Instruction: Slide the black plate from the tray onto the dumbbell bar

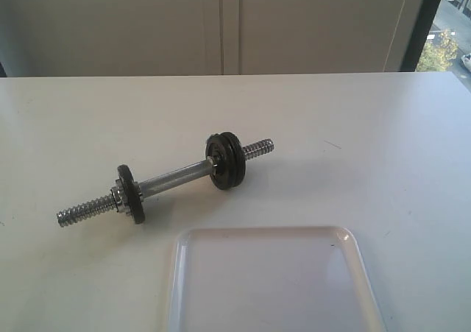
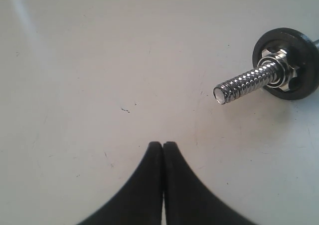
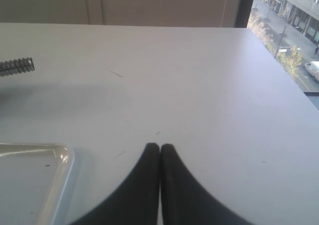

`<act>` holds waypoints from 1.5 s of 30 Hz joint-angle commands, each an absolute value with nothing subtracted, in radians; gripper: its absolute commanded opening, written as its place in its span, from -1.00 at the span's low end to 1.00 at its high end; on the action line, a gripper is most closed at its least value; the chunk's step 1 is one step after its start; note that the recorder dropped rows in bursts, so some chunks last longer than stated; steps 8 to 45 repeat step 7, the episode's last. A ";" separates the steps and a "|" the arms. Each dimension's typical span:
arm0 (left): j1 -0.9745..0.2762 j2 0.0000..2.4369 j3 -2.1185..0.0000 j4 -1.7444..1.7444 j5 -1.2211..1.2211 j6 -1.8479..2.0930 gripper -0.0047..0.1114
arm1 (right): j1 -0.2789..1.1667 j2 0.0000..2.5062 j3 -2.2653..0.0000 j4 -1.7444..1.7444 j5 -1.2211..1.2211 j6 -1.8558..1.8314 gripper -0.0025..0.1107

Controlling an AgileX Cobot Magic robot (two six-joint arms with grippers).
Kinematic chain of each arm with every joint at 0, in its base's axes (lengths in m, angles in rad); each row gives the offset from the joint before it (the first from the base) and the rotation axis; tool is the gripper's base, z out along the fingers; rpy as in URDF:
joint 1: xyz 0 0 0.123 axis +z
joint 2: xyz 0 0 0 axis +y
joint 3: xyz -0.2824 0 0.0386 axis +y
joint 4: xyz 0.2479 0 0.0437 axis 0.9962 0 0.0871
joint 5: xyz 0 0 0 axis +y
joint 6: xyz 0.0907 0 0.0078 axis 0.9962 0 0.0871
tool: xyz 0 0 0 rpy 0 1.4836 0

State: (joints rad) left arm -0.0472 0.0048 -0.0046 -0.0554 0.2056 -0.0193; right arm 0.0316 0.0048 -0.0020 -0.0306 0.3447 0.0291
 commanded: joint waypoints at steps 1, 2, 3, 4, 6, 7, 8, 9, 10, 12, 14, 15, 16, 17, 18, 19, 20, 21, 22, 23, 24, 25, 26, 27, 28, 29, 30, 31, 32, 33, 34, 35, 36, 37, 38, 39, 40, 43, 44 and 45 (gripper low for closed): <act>-0.044 0.000 0.000 -0.054 0.202 -0.023 -0.92 | 0.028 0.000 0.000 -0.035 0.336 0.032 -0.96; -0.044 0.000 0.000 -0.054 0.202 -0.023 -0.92 | 0.028 0.000 0.000 -0.035 0.336 0.032 -0.96; -0.044 0.000 0.000 -0.054 0.202 -0.023 -0.92 | 0.028 0.000 0.000 -0.035 0.336 0.032 -0.96; -0.044 0.000 0.000 -0.054 0.202 -0.023 -0.92 | 0.028 0.000 0.000 -0.035 0.336 0.032 -0.96; -0.044 0.000 0.000 -0.054 0.202 -0.023 -0.92 | 0.028 0.000 0.000 -0.035 0.336 0.032 -0.96; -0.044 0.000 0.000 -0.054 0.202 -0.023 -0.92 | 0.028 0.000 0.000 -0.035 0.336 0.032 -0.96; -0.044 0.000 0.000 -0.054 0.202 -0.023 -0.92 | 0.028 0.000 0.000 -0.035 0.336 0.032 -0.96; -0.044 0.000 0.000 -0.054 0.202 -0.023 -0.92 | 0.028 0.000 0.000 -0.035 0.336 0.032 -0.96; -0.044 0.000 0.000 -0.054 0.202 -0.023 -0.92 | 0.028 0.000 0.000 -0.035 0.336 0.032 -0.96; -0.044 0.000 0.000 -0.054 0.202 -0.023 -0.92 | 0.028 0.000 0.000 -0.035 0.336 0.032 -0.96; -0.044 0.000 0.000 -0.054 0.202 -0.023 -0.92 | 0.028 0.000 0.000 -0.035 0.336 0.032 -0.96; -0.044 0.000 0.000 -0.054 0.202 -0.023 -0.92 | 0.028 0.000 0.000 -0.035 0.336 0.032 -0.96; -0.044 0.000 0.000 -0.054 0.202 -0.023 -0.92 | 0.028 0.000 0.000 -0.035 0.336 0.032 -0.96; -0.044 0.000 0.000 -0.054 0.202 -0.023 -0.92 | 0.028 0.000 0.000 -0.035 0.336 0.032 -0.96; -0.044 0.000 0.000 -0.054 0.202 -0.023 -0.92 | 0.028 0.000 0.000 -0.035 0.336 0.032 -0.96; -0.044 0.000 0.000 -0.054 0.202 -0.023 -0.92 | 0.028 0.000 0.000 -0.035 0.336 0.032 -0.96; -0.044 0.000 0.000 -0.054 0.202 -0.023 -0.92 | 0.028 0.000 0.000 -0.035 0.336 0.032 -0.96; -0.044 0.000 0.000 -0.054 0.202 -0.023 -0.92 | 0.028 0.000 0.000 -0.035 0.336 0.032 -0.96; -0.044 0.000 0.000 -0.054 0.202 -0.023 -0.92 | 0.028 0.000 0.000 -0.035 0.336 0.032 -0.96; -0.044 0.000 0.000 -0.054 0.202 -0.023 -0.92 | 0.028 0.000 0.000 -0.035 0.336 0.032 -0.96; -0.044 0.000 0.000 -0.054 0.202 -0.023 -0.92 | 0.028 0.000 0.000 -0.035 0.336 0.032 -0.96; -0.044 0.000 0.000 -0.054 0.202 -0.023 -0.92 | 0.028 0.000 0.000 -0.035 0.336 0.032 -0.96; -0.044 0.000 0.000 -0.054 0.202 -0.023 -0.92 | 0.028 0.000 0.000 -0.035 0.336 0.032 -0.96; -0.044 0.000 0.000 -0.054 0.202 -0.023 -0.92 | 0.028 0.000 0.000 -0.035 0.336 0.032 -0.96; -0.044 0.000 0.000 -0.054 0.202 -0.023 -0.92 | 0.028 0.000 0.000 -0.035 0.336 0.032 -0.96; -0.044 0.000 0.000 -0.054 0.202 -0.023 -0.92 | 0.028 0.000 0.000 -0.035 0.336 0.032 -0.96; -0.044 0.000 0.000 -0.054 0.202 -0.023 -0.92 | 0.028 0.000 0.000 -0.035 0.336 0.032 -0.96; -0.044 0.000 0.000 -0.054 0.202 -0.023 -0.92 | 0.028 0.000 0.000 -0.035 0.336 0.032 -0.96; -0.044 0.000 0.000 -0.054 0.202 -0.023 -0.92 | 0.028 0.000 0.000 -0.035 0.336 0.032 -0.96; -0.044 0.000 0.000 -0.054 0.202 -0.023 -0.92 | 0.028 0.000 0.000 -0.035 0.336 0.032 -0.96; -0.044 0.000 0.000 -0.054 0.202 -0.023 -0.92 | 0.028 0.000 0.000 -0.035 0.336 0.032 -0.96; -0.044 0.000 0.000 -0.054 0.202 -0.023 -0.92 | 0.028 0.000 0.000 -0.035 0.336 0.032 -0.96; -0.044 0.000 0.000 -0.054 0.202 -0.023 -0.92 | 0.028 0.000 0.000 -0.035 0.336 0.032 -0.96; -0.044 0.000 0.000 -0.054 0.202 -0.023 -0.92 | 0.028 0.000 0.000 -0.035 0.336 0.032 -0.96; -0.044 0.000 0.000 -0.054 0.202 -0.023 -0.92 | 0.028 0.000 0.000 -0.035 0.336 0.032 -0.96; -0.044 0.000 0.000 -0.054 0.202 -0.023 -0.92 | 0.028 0.000 0.000 -0.035 0.336 0.032 -0.96; -0.044 0.000 0.000 -0.054 0.202 -0.023 -0.92 | 0.028 0.000 0.000 -0.035 0.336 0.032 -0.96; -0.044 0.000 0.000 -0.054 0.202 -0.023 -0.92 | 0.028 0.000 0.000 -0.035 0.336 0.032 -0.96; -0.044 0.000 0.000 -0.054 0.202 -0.023 -0.92 | 0.028 0.000 0.000 -0.035 0.336 0.032 -0.96; -0.044 0.000 0.000 -0.054 0.202 -0.023 -0.92 | 0.028 0.000 0.000 -0.035 0.336 0.032 -0.96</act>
